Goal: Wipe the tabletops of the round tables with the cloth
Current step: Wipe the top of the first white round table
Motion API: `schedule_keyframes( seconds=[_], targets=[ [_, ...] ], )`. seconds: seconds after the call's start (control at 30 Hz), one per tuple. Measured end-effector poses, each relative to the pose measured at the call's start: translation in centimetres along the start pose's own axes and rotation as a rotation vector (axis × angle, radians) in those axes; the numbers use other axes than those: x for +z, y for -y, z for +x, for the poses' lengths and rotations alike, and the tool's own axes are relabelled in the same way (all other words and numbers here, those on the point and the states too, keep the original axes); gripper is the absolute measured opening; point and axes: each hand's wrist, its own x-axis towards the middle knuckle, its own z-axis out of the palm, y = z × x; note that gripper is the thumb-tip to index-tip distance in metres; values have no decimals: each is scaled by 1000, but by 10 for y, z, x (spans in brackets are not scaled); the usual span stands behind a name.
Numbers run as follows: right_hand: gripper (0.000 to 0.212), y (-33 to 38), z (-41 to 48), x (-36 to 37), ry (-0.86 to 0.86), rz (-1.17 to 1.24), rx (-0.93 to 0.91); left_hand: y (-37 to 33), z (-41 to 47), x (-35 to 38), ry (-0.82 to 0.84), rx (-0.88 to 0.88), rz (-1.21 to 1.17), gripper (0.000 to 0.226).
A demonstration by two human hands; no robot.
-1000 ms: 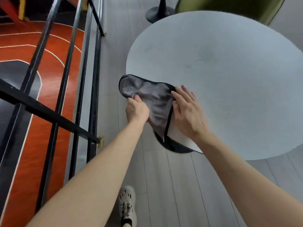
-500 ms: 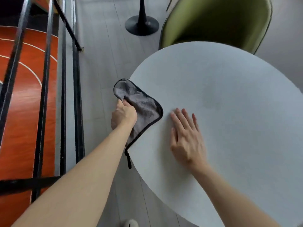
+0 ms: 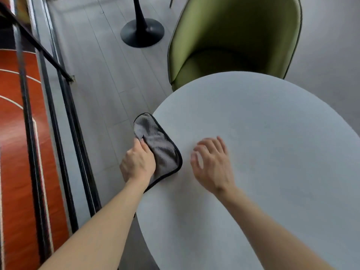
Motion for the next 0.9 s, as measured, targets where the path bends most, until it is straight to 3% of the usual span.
schedule_keyframes(
  seconds=[0.1, 0.23, 0.4, 0.6, 0.77, 0.83, 0.9],
  targets=[
    [48, -38, 92, 16, 99, -105, 144, 1, 12, 4, -34, 57, 66, 44],
    [71, -66, 99, 25, 249, -197, 236, -2, 26, 9, -16, 105, 111, 46],
    [72, -63, 96, 23, 262, -226, 250, -43, 72, 15, 28, 221, 111, 44],
    [71, -62, 95, 26, 202, -193, 237, -131, 143, 40, 112, 484, 164, 40],
    [55, -92, 95, 10, 104, -80, 194, -216, 169, 66, 256, 712, 179, 41],
    [54, -135, 93, -11, -3, -209, 296, -249, 173, 78, 294, 776, 186, 42],
    [61, -172, 88, -31, -48, -266, 527, -278, 173, 90, 289, 837, 199, 41]
  ],
)
